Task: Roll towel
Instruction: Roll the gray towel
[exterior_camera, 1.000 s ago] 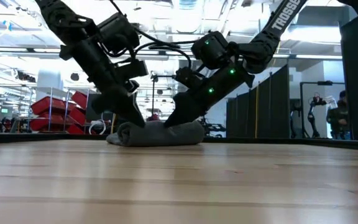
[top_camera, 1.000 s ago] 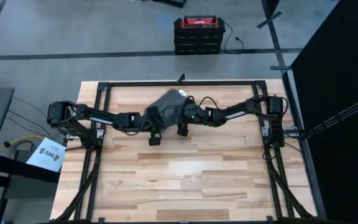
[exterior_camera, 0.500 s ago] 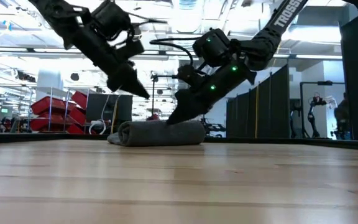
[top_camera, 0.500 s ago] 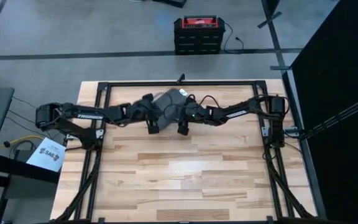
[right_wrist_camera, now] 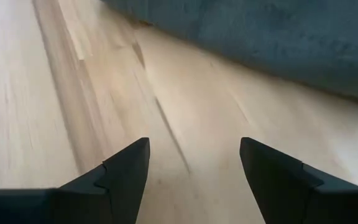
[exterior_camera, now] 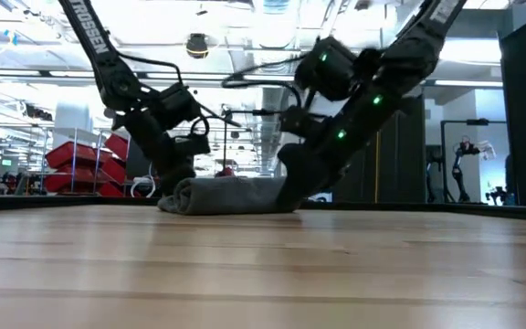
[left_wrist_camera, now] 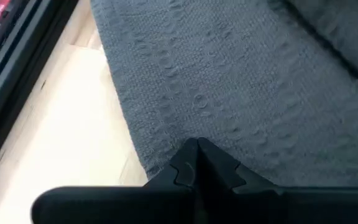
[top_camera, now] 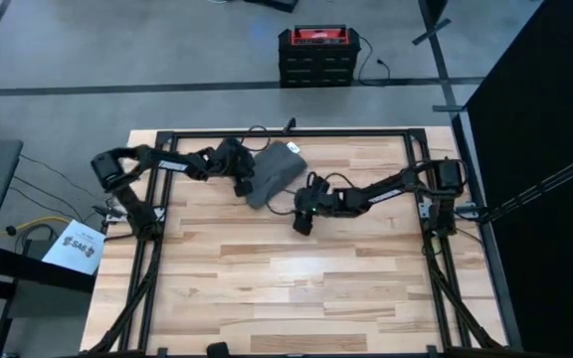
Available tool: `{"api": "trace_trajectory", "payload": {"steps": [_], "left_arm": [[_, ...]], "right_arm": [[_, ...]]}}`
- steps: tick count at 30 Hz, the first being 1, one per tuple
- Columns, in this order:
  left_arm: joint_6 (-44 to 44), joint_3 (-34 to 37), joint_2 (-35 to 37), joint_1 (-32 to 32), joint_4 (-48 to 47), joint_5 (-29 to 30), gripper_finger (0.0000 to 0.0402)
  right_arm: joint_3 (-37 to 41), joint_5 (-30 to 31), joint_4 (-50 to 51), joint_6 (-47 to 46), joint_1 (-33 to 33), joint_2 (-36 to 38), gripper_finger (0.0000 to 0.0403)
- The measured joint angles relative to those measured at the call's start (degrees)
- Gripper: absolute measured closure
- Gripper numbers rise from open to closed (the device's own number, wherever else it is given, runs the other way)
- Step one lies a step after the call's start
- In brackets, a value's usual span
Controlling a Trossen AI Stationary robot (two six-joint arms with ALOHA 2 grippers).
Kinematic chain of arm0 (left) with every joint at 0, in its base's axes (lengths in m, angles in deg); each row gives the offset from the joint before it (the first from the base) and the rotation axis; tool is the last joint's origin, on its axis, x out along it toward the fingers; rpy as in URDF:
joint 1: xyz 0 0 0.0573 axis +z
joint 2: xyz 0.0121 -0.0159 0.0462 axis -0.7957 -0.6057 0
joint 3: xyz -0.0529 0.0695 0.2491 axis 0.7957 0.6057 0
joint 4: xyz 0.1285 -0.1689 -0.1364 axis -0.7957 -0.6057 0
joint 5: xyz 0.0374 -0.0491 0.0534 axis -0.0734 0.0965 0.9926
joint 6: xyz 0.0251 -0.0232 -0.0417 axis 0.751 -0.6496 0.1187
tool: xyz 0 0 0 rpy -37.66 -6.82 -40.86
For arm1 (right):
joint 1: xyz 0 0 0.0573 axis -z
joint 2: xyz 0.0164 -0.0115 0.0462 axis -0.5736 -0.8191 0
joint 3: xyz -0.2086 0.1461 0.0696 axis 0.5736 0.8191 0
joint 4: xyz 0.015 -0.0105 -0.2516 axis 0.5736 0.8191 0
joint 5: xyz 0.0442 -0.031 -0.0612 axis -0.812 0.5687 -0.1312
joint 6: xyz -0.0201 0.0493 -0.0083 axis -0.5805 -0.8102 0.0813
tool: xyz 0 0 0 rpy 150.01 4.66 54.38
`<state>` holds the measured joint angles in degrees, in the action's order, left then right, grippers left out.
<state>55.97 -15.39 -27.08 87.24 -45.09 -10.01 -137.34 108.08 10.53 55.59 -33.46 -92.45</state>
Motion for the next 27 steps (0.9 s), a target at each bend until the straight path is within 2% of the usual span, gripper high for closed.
{"api": "trace_trajectory", "payload": {"steps": [2,10,20,27], "left_arm": [[-1.7,0.0,-0.5,-0.8,0.0,0.5,0.0402],[-13.2,0.1,0.2,-9.1,-1.9,0.9,0.0402],[-27.7,-1.6,-0.2,-23.8,-0.7,5.9,0.0402],[-40.1,-5.3,-0.6,-31.7,0.1,12.7,0.0402]], "right_arm": [[0.9,3.0,0.4,0.0,-1.4,1.4,0.0163],[8.6,2.5,-0.4,-3.5,1.1,3.8,0.0163],[11.8,-13.6,-2.9,2.9,7.1,5.3,0.0163],[14.1,-15.6,0.8,3.7,4.0,9.8,0.0163]]}}
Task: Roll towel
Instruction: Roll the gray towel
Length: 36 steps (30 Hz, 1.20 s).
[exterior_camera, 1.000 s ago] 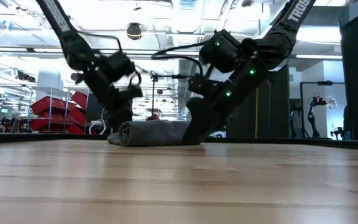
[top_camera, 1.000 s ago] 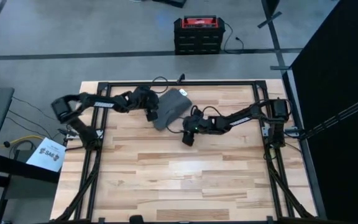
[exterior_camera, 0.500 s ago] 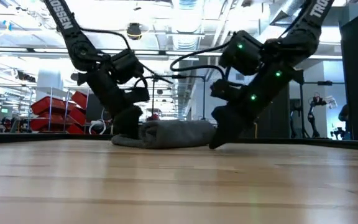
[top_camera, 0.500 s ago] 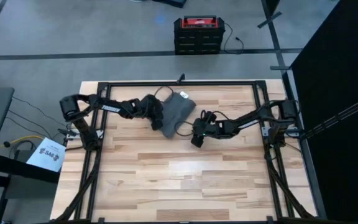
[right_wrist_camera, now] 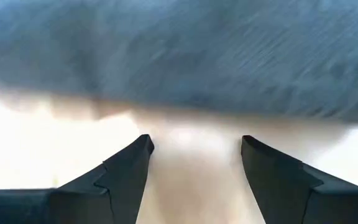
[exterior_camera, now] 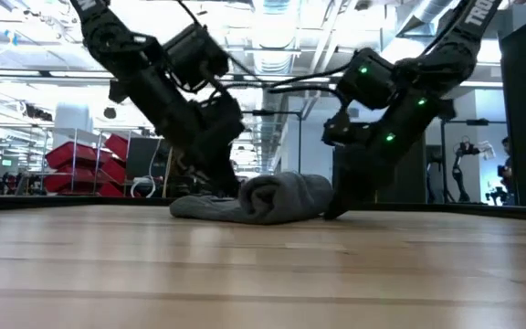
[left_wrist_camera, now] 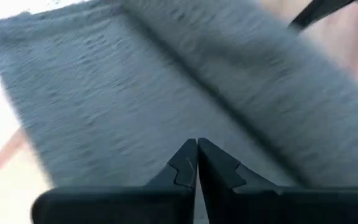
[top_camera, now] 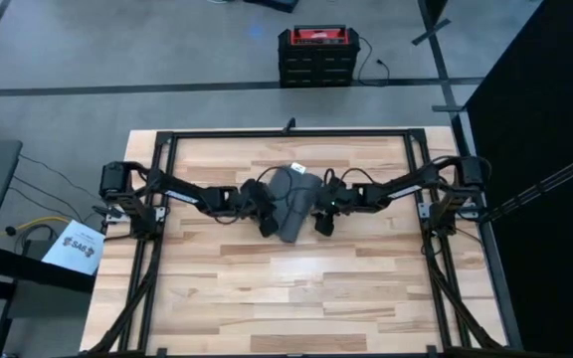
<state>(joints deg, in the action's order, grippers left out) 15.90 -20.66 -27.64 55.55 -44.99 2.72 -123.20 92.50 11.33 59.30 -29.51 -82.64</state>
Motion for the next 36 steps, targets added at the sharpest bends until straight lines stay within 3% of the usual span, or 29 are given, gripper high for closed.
{"api": "trace_trajectory", "payload": {"steps": [6,10,12,17,22,26,36], "left_arm": [[0.4,-3.8,0.3,-2.2,-4.0,2.4,0.0402],[8.3,-7.8,2.4,-0.5,-17.7,10.5,0.0402],[13.8,-8.5,2.6,1.7,-20.1,12.0,0.0402],[27.3,-8.3,0.1,7.9,-20.8,3.9,0.0402],[33.3,-8.3,-5.1,9.7,-18.9,1.7,0.0402],[32.1,-8.6,-8.3,8.8,-15.8,2.3,0.0402],[18.5,-8.9,-8.9,4.0,-16.4,1.9,0.0402]], "right_arm": [[1.0,-1.7,2.4,1.4,-2.2,2.8,0.0163],[2.1,-1.0,2.0,-0.1,-3.1,3.0,0.0163],[2.6,-0.6,1.4,-1.1,-3.6,3.1,0.0163],[3.2,0.4,-0.2,-1.9,-4.7,3.0,0.0163],[3.2,0.3,-0.5,-3.1,-4.4,3.0,0.0163],[3.4,0.0,-1.1,-3.0,-3.5,3.0,0.0163],[3.0,-0.2,-3.2,-2.3,-2.8,2.8,0.0163]]}}
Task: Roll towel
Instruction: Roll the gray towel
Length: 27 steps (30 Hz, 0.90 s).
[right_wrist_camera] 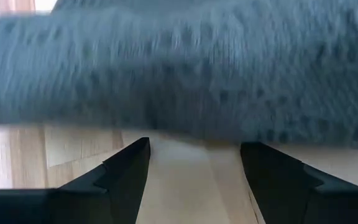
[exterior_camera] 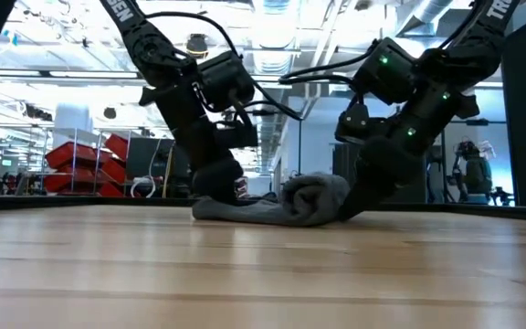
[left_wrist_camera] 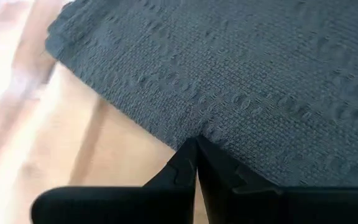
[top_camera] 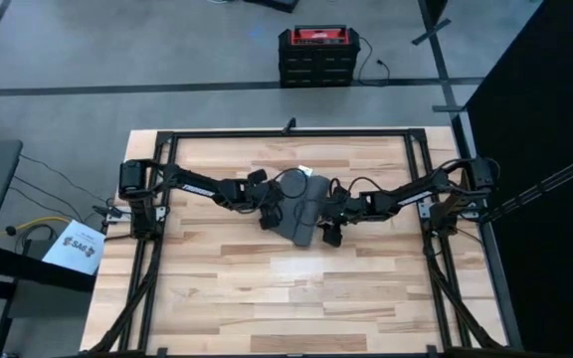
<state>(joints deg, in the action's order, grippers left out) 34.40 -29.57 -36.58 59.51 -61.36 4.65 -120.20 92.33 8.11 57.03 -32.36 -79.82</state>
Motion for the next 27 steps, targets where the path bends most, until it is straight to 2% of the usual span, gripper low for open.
{"api": "trace_trajectory", "payload": {"steps": [9,27], "left_arm": [[-1.0,-3.0,-0.2,-3.8,-3.2,0.2,0.0402],[-1.0,-3.9,-0.2,-4.1,-4.7,0.7,0.0402]], "right_arm": [[-4.1,0.4,0.0,3.6,-0.4,0.1,0.0163],[-6.6,0.6,-3.1,11.9,0.2,0.1,0.0163]]}}
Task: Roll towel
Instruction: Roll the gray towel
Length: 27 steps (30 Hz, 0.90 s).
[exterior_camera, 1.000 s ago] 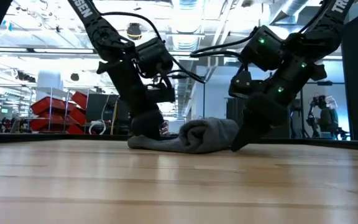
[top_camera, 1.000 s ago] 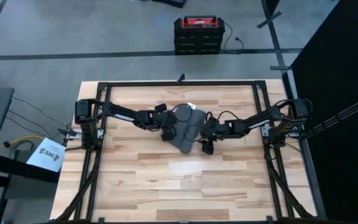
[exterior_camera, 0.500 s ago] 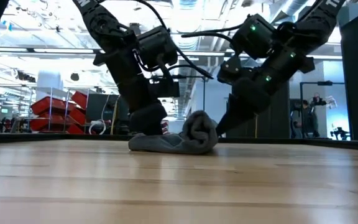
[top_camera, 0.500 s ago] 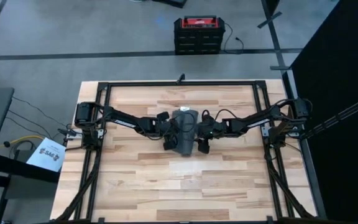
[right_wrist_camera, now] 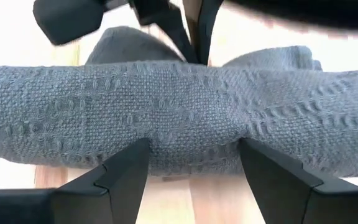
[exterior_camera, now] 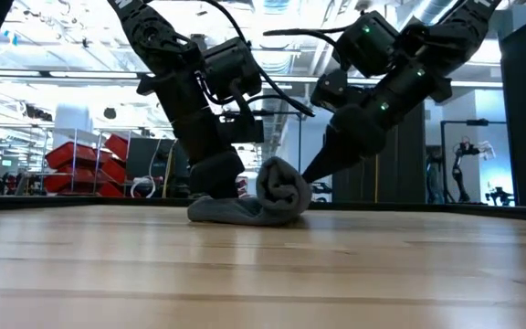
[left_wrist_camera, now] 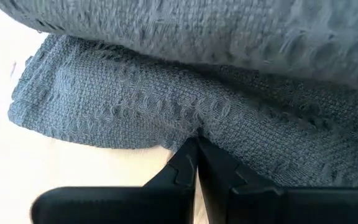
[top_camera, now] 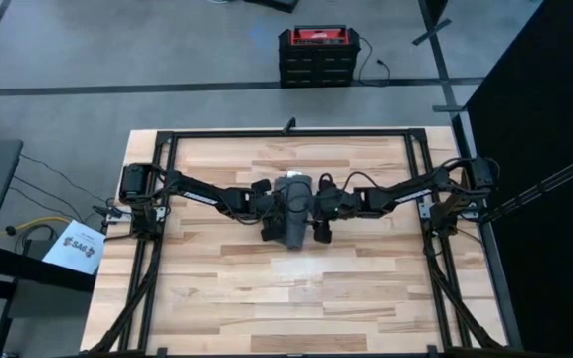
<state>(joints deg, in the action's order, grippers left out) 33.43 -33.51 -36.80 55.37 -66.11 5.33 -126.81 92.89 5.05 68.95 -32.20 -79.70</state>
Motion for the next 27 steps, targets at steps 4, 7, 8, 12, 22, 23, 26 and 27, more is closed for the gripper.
{"api": "trace_trajectory", "payload": {"steps": [4,7,8,12,22,23,26,27], "left_arm": [[0.0,0.0,0.0,0.0,0.0,0.1,0.0402],[-0.1,0.0,0.0,0.0,0.0,0.1,0.0402],[-0.2,0.0,0.0,0.0,0.0,0.1,0.0402],[-0.6,0.1,0.0,0.0,0.0,0.3,0.0402],[-1.2,0.1,0.0,-0.2,0.1,0.3,0.0402],[-1.1,0.1,0.0,-0.4,0.2,0.4,0.0402],[-1.1,-1.0,-0.1,-1.2,-0.8,0.9,0.0402],[-1.2,-1.5,-0.1,-1.6,-1.8,0.8,0.0402]], "right_arm": [[0.0,0.0,-1.4,0.6,1.0,0.0,0.0163],[-0.1,0.0,-3.7,1.6,1.4,-1.4,0.0163],[-0.2,0.0,-4.6,1.7,1.5,-2.5,0.0163],[-1.9,-0.1,-5.2,1.9,1.5,-9.0,0.0163],[-4.9,2.6,-6.3,0.5,2.7,-12.1,0.0163],[-4.9,2.8,-6.0,-0.6,3.2,-12.4,0.0163],[-5.0,3.0,-5.3,-2.8,4.0,-12.9,0.0163],[-5.0,3.1,-5.1,-3.0,4.0,-12.9,0.0163]]}}
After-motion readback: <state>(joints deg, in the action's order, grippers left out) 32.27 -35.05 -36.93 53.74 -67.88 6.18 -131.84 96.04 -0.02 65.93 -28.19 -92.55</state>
